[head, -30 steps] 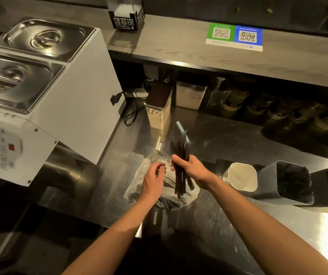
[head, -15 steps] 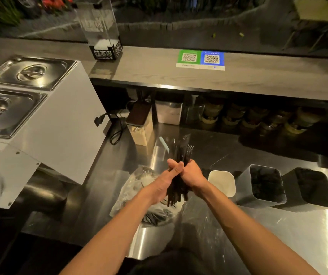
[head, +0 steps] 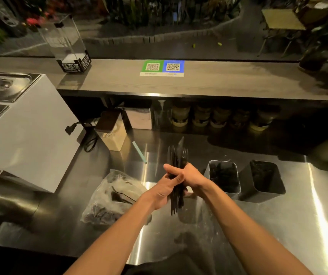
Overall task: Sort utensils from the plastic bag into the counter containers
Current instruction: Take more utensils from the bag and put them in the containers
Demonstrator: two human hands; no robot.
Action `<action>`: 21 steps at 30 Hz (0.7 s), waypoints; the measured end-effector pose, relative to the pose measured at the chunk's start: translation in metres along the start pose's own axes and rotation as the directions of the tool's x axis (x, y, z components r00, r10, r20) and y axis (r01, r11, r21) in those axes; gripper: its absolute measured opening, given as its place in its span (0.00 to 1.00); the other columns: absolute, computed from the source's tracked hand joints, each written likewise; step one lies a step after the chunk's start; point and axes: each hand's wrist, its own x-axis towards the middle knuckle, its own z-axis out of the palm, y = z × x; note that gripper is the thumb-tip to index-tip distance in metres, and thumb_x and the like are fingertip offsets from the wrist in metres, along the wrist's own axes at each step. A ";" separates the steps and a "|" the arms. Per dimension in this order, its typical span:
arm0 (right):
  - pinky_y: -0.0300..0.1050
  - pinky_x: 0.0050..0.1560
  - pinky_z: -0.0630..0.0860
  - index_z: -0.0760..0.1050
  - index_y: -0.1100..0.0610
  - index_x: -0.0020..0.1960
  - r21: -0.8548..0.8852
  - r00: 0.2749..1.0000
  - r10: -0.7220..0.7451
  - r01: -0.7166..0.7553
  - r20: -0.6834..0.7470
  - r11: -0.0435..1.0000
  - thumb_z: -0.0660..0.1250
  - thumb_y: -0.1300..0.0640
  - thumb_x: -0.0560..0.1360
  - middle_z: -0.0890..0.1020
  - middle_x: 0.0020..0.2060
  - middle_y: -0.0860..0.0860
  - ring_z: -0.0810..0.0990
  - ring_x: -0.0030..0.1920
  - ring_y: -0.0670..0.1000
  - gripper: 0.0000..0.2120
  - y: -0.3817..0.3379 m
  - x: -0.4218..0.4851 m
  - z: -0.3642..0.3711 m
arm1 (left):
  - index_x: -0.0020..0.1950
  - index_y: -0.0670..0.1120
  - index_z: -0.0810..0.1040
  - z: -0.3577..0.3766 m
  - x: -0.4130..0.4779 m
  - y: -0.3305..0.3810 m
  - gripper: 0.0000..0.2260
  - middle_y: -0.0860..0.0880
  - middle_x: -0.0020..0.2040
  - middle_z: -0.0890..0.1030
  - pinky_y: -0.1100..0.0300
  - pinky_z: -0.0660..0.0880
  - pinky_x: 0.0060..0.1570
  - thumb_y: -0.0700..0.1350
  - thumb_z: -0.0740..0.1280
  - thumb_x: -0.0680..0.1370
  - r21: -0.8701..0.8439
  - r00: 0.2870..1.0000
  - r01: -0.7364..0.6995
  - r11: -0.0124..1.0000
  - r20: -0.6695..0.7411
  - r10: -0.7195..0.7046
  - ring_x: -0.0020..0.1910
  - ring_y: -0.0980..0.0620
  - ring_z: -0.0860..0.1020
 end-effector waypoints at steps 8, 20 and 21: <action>0.49 0.42 0.83 0.84 0.53 0.54 0.221 0.998 -0.042 0.050 -0.041 0.974 0.68 0.26 0.65 0.84 0.53 0.61 0.84 0.49 0.60 0.34 0.024 -0.028 -0.065 | 0.60 0.42 0.73 0.076 0.021 -0.007 0.32 0.53 0.31 0.70 0.65 0.69 0.31 0.64 0.73 0.67 0.082 0.999 -0.036 0.996 0.039 0.032 0.27 0.57 0.69; 0.45 0.58 0.78 0.68 0.41 0.66 0.097 0.861 -0.301 0.369 -0.410 0.924 0.75 0.37 0.68 0.80 0.57 0.43 0.82 0.57 0.44 0.31 0.048 -0.045 -0.163 | 0.56 0.44 0.76 0.171 0.060 -0.019 0.24 0.53 0.35 0.80 0.62 0.75 0.34 0.61 0.71 0.72 0.153 0.990 -0.133 0.979 -0.024 0.138 0.31 0.54 0.77; 0.42 0.57 0.77 0.67 0.40 0.66 0.034 0.838 -0.330 0.382 -0.435 0.924 0.72 0.36 0.70 0.78 0.58 0.41 0.80 0.57 0.41 0.29 0.050 -0.048 -0.171 | 0.56 0.43 0.76 0.176 0.064 -0.022 0.25 0.51 0.35 0.78 0.61 0.75 0.33 0.61 0.70 0.72 0.144 0.991 -0.128 0.981 -0.030 0.134 0.31 0.54 0.75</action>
